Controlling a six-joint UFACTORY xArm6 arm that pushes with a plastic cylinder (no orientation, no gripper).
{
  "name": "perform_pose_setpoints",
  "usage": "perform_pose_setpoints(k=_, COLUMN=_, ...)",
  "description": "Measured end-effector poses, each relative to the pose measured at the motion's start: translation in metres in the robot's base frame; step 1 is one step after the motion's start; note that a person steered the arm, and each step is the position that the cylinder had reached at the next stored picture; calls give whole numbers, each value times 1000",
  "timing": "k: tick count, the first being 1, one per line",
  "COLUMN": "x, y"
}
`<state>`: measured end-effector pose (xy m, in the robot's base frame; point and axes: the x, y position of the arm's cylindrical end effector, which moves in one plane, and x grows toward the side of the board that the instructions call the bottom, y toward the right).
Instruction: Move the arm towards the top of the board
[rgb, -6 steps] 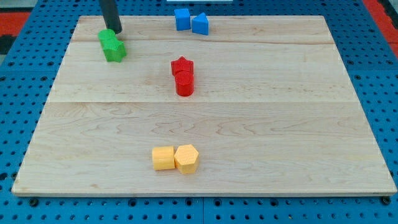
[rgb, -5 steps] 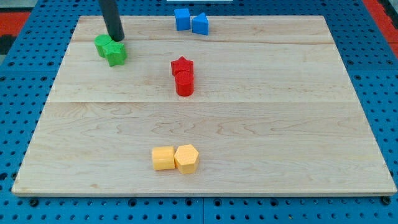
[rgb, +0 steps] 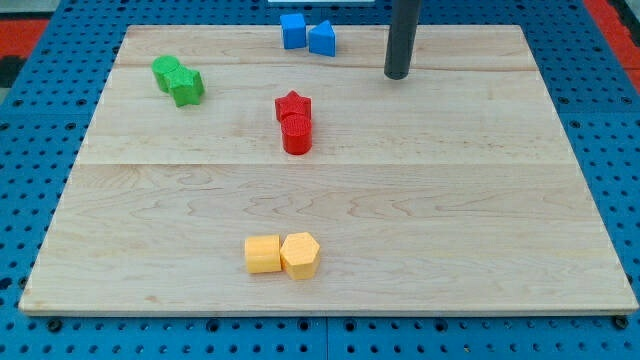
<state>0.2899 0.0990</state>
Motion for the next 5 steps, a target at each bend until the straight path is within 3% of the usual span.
perform_pose_setpoints(k=3, x=-3, y=20)
perform_pose_setpoints(k=5, x=-70, y=10)
